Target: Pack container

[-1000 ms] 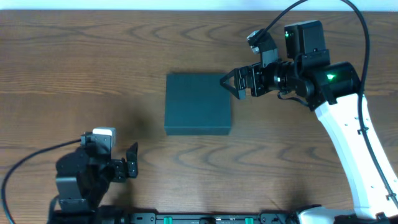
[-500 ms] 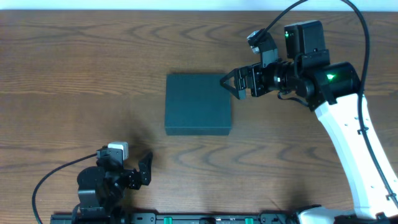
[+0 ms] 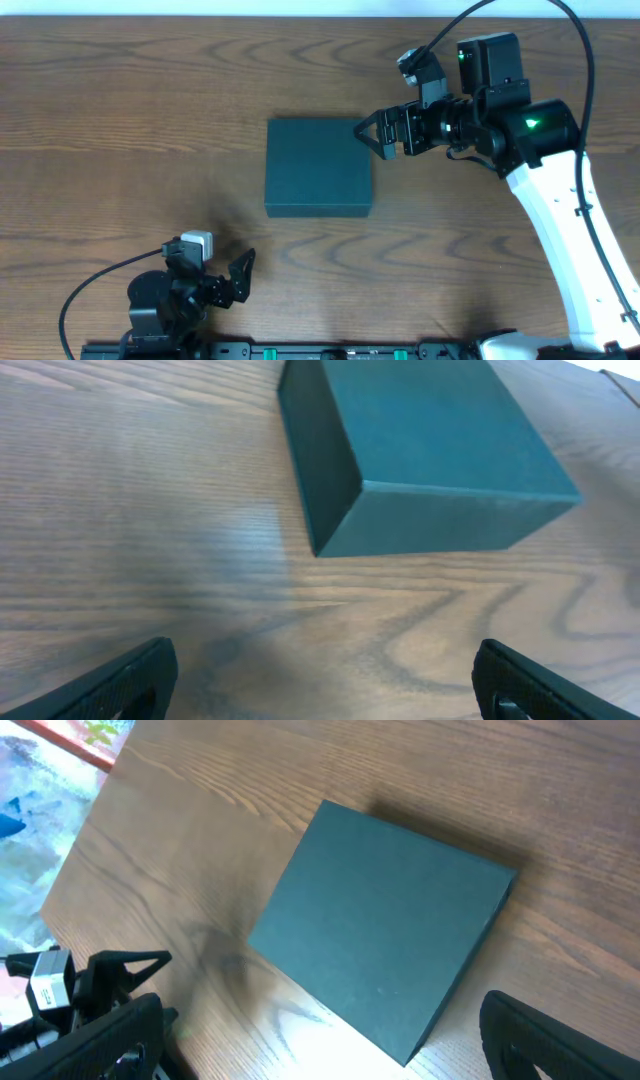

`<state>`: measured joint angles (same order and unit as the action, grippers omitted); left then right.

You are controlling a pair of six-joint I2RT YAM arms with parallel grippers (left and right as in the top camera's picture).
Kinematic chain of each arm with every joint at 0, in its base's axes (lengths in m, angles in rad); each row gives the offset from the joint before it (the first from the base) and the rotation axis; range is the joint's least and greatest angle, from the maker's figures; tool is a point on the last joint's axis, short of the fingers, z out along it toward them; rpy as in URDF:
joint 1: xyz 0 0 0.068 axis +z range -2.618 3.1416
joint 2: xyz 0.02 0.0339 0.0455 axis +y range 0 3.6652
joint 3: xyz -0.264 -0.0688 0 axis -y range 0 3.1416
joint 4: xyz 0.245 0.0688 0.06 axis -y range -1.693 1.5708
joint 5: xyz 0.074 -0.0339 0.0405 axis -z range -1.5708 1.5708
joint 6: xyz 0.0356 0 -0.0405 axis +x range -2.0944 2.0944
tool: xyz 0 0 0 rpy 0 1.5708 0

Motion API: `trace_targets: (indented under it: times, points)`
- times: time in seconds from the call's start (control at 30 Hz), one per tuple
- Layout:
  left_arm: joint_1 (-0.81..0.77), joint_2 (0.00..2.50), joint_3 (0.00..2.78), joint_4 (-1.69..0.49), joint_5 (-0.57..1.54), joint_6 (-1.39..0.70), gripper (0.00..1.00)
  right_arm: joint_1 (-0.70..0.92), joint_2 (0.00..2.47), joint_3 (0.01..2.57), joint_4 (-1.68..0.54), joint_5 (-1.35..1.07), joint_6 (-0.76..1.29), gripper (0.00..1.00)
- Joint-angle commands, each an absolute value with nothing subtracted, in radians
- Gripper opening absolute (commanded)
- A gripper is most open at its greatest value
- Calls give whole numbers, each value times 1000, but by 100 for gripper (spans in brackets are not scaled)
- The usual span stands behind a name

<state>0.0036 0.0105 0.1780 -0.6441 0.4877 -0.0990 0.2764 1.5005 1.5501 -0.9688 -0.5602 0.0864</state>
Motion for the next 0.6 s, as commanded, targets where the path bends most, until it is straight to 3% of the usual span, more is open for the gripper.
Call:
trace_targets:
  times: [0.0,0.57]
  points:
    - [-13,3,170,-641,514,-105,95,282,1491,1557,-970,-564,73,99]
    - [-14,5,170,-646,483,-101,95,282,1491,1557,-970,-564,73,99]
